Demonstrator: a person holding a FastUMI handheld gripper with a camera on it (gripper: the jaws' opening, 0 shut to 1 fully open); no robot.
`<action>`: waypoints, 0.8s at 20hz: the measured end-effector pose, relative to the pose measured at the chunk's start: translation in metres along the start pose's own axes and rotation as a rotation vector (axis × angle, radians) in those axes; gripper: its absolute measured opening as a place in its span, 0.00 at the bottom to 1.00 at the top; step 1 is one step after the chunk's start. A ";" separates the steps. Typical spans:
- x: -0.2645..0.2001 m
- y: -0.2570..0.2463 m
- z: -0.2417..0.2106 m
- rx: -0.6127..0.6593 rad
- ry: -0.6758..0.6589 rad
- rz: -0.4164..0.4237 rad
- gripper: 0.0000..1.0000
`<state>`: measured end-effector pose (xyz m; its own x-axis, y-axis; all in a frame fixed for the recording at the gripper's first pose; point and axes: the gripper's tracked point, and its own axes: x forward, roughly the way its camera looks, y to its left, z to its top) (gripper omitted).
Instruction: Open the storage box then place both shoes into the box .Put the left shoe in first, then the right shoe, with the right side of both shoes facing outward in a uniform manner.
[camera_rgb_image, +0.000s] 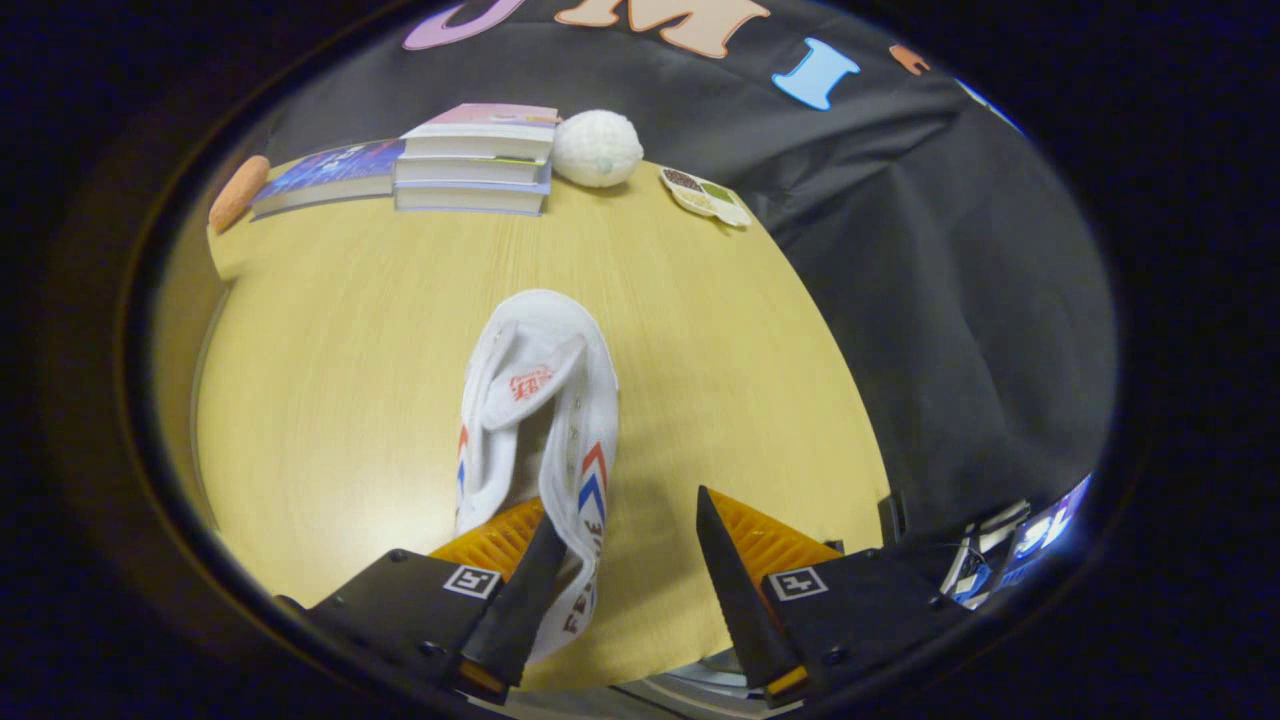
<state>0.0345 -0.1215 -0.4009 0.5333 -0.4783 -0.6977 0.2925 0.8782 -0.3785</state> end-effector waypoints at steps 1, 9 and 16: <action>0.006 -0.001 0.003 -0.004 -0.004 -0.002 0.80; 0.029 0.005 0.013 -0.049 -0.040 0.059 0.54; 0.028 0.024 0.013 -0.063 -0.018 0.095 0.17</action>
<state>0.0667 -0.1141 -0.4216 0.5706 -0.3921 -0.7216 0.1892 0.9178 -0.3491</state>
